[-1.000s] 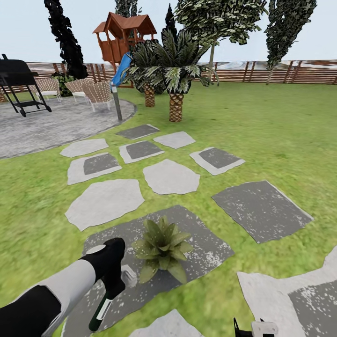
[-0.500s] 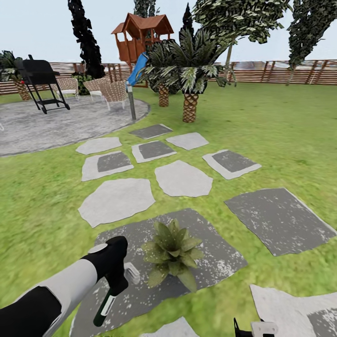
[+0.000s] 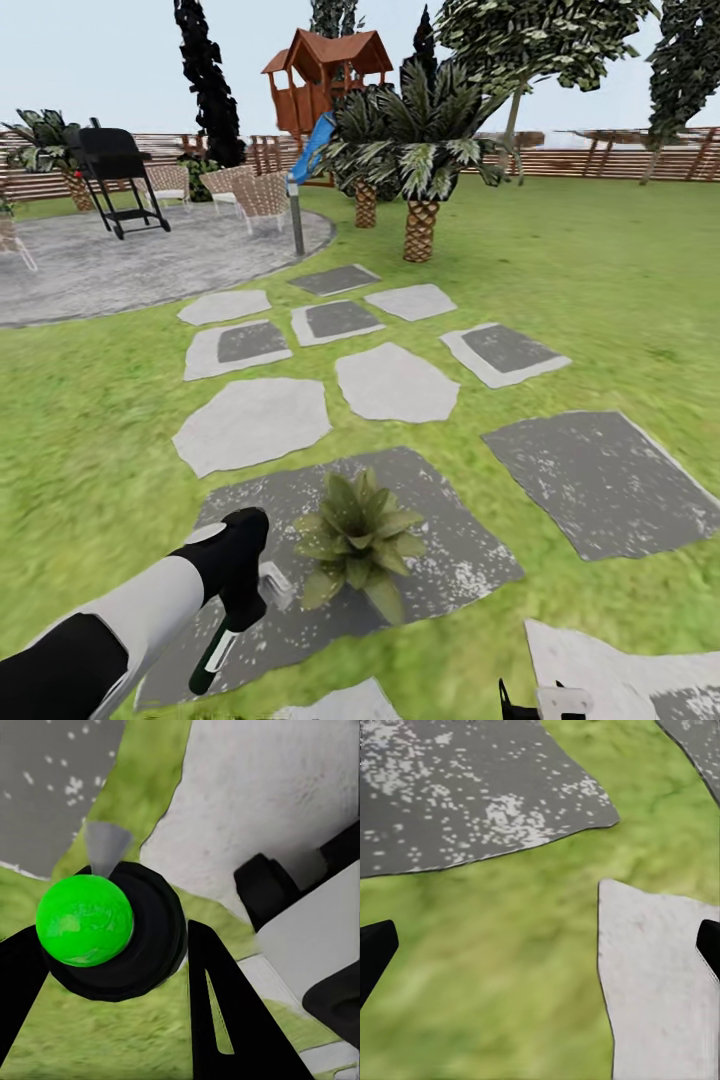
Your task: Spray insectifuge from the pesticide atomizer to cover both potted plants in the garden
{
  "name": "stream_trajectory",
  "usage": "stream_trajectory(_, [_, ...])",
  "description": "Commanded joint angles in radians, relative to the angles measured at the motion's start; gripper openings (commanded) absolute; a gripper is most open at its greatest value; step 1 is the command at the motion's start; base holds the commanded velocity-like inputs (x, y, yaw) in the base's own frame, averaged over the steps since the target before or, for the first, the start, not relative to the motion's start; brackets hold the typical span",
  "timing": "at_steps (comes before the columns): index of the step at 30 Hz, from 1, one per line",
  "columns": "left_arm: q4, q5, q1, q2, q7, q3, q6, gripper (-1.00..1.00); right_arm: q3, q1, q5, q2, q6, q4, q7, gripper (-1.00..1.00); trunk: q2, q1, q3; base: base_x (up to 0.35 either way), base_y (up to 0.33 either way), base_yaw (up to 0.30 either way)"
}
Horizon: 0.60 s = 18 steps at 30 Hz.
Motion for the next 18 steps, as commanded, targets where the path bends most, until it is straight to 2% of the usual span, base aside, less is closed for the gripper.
stream_trajectory(1, [-0.001,-0.008,0.000,0.000,-0.006,-0.002,0.006,-1.00,0.000,0.000,0.006,0.000,-0.001,0.000,-0.006,1.00,0.000,0.000,-0.001,-0.028,-0.256,0.276])
stream_trajectory(7, [-0.001,-0.005,0.000,0.000,-0.002,0.002,0.007,-1.00,0.000,0.000,0.006,0.000,-0.001,0.001,-0.006,1.00,0.000,0.000,-0.001,-0.096,-0.106,0.278])
stream_trajectory(9, [-0.002,-0.004,0.000,0.001,-0.001,0.027,0.007,-1.00,0.000,0.000,0.006,0.001,-0.001,0.001,-0.006,1.00,0.000,0.000,-0.001,-0.028,-0.011,0.278])
stream_trajectory(11, [-0.003,-0.006,-0.002,0.000,0.002,0.083,0.006,-1.00,0.000,0.000,0.006,0.001,-0.001,0.001,-0.006,1.00,0.000,0.000,-0.001,-0.001,-0.003,0.278])
stream_trajectory(13, [-0.004,-0.007,-0.003,0.001,0.008,0.110,0.005,-1.00,0.000,0.000,0.006,0.000,-0.001,0.001,-0.006,1.00,0.000,0.000,-0.001,0.094,-0.001,0.278])
stream_trajectory(18, [-0.008,-0.008,-0.001,-0.009,0.027,0.115,0.005,-1.00,0.000,0.000,0.006,0.000,-0.001,0.001,-0.006,1.00,0.000,0.000,-0.001,0.179,0.000,0.074])
